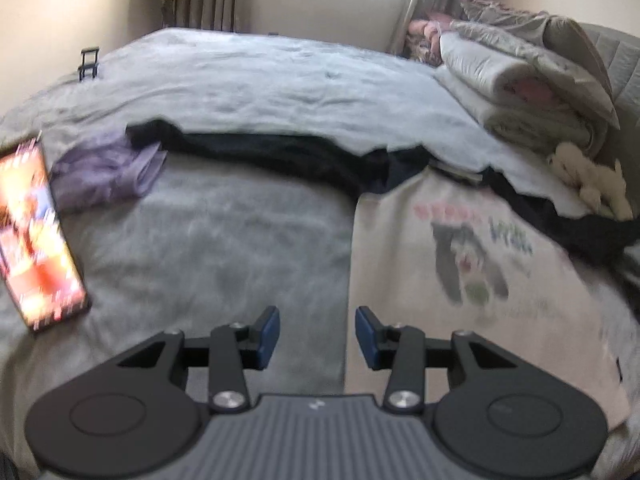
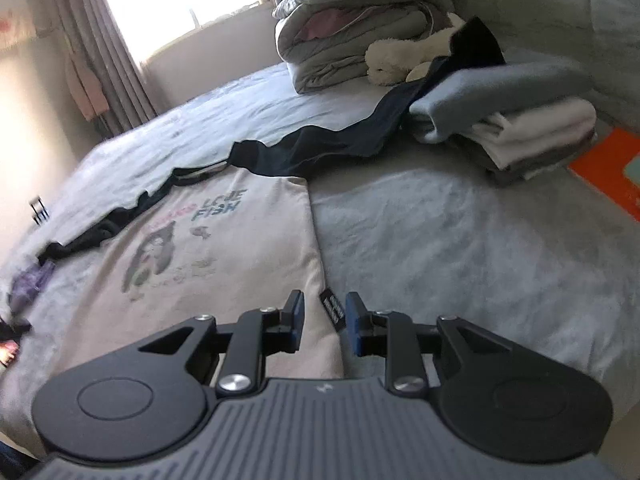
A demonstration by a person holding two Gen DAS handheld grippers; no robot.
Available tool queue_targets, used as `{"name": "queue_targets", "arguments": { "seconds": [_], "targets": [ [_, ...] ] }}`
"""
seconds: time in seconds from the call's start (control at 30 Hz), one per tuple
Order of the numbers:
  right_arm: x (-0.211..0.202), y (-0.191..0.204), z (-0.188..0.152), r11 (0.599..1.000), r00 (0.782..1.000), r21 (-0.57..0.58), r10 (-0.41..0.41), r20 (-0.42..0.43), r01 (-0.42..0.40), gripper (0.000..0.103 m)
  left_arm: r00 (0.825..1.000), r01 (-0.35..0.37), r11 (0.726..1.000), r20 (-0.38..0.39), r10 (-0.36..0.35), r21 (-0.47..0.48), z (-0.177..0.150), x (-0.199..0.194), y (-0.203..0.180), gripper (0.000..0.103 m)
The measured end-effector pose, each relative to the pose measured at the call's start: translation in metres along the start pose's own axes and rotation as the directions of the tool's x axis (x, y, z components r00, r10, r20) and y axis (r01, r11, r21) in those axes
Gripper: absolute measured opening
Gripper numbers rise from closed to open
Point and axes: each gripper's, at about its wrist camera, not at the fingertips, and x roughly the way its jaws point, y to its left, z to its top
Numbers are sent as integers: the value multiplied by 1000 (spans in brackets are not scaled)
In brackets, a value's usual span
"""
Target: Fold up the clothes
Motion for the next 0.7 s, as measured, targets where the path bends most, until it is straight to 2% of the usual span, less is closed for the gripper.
{"name": "queue_targets", "arguments": {
  "seconds": [0.2,0.33,0.47,0.57,0.7],
  "targets": [
    [15,16,34,998,1000,-66,9,9,-8,27,1000,12,1000,-8,-12,18,30,38,-20,43],
    [35,22,61,998,1000,-66,10,-6,-11,33,1000,18,999,0,-18,50,33,74,-26,44],
    [69,19,83,1000,998,-16,24,-61,-25,34,999,40,999,-24,-40,16,42,100,-22,44],
    [105,16,99,1000,993,14,21,-112,-20,41,997,57,998,-42,-57,-11,49,120,-19,44],
    [151,1,120,996,989,91,5,-148,8,42,999,50,997,-17,-51,-51,64,140,-11,45]
  ]
}}
